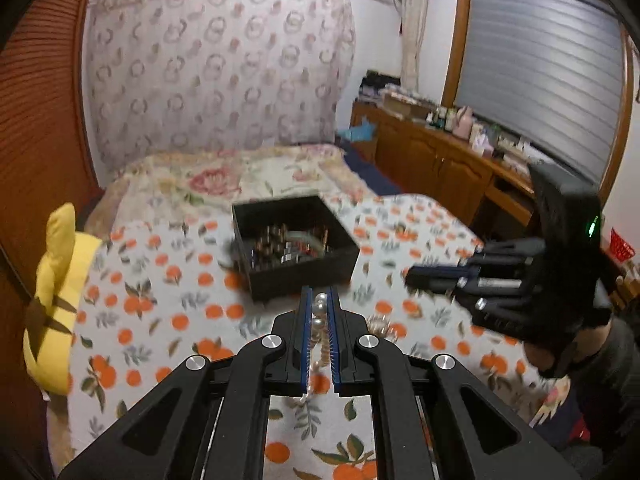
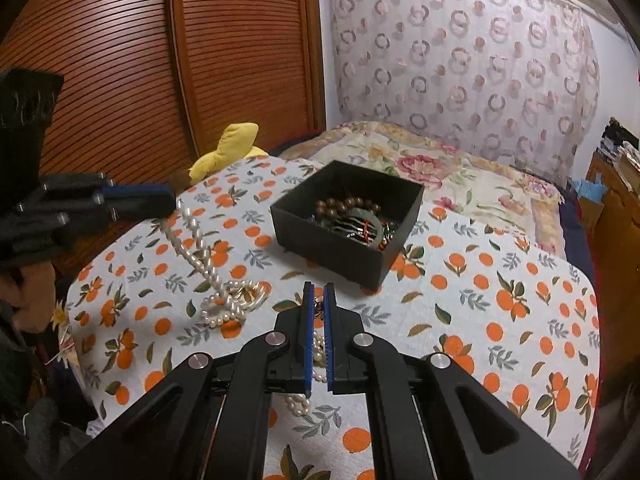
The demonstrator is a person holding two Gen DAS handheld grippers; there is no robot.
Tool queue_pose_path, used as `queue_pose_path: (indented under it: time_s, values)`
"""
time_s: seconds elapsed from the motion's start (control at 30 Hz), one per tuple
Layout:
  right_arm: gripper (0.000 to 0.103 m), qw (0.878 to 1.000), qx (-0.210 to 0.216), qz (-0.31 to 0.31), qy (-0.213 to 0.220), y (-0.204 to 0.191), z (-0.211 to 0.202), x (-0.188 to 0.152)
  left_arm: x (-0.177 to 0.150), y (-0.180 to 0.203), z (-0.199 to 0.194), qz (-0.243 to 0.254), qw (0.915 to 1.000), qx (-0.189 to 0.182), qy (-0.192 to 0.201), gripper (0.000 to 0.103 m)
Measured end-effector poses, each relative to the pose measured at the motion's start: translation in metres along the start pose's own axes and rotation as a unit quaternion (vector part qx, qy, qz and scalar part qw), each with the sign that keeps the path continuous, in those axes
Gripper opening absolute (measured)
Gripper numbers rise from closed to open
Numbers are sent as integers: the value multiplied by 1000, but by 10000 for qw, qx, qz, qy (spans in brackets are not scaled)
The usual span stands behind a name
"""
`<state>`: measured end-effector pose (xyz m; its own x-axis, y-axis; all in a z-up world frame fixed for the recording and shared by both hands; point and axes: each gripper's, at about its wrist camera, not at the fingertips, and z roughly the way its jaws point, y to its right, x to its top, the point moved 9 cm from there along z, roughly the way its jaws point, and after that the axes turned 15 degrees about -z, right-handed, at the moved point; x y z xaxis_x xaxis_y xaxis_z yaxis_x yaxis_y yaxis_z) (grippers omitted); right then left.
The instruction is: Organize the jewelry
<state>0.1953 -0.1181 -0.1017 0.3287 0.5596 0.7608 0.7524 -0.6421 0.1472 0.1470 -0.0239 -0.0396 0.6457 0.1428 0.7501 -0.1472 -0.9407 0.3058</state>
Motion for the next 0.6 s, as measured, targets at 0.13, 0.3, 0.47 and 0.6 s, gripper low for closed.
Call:
queue_pose_path:
  time_s: [0.13, 0.3, 0.47, 0.6]
  values:
    - [5, 10000, -7, -24, 61, -2, -3, 6, 21, 5, -13, 76, 9997, 45, 241, 6]
    - [5, 9999, -12, -33, 102, -2, -6, 10, 44, 4, -21, 25, 9990, 70, 435, 6]
    - [5, 9999, -27, -46, 126, -2, -8, 13, 63, 8, -31, 37, 9980, 74, 628, 6]
    - [5, 9999, -43, -26, 156, 1, -9, 16, 76, 12, -36, 46, 9970, 89, 768, 6]
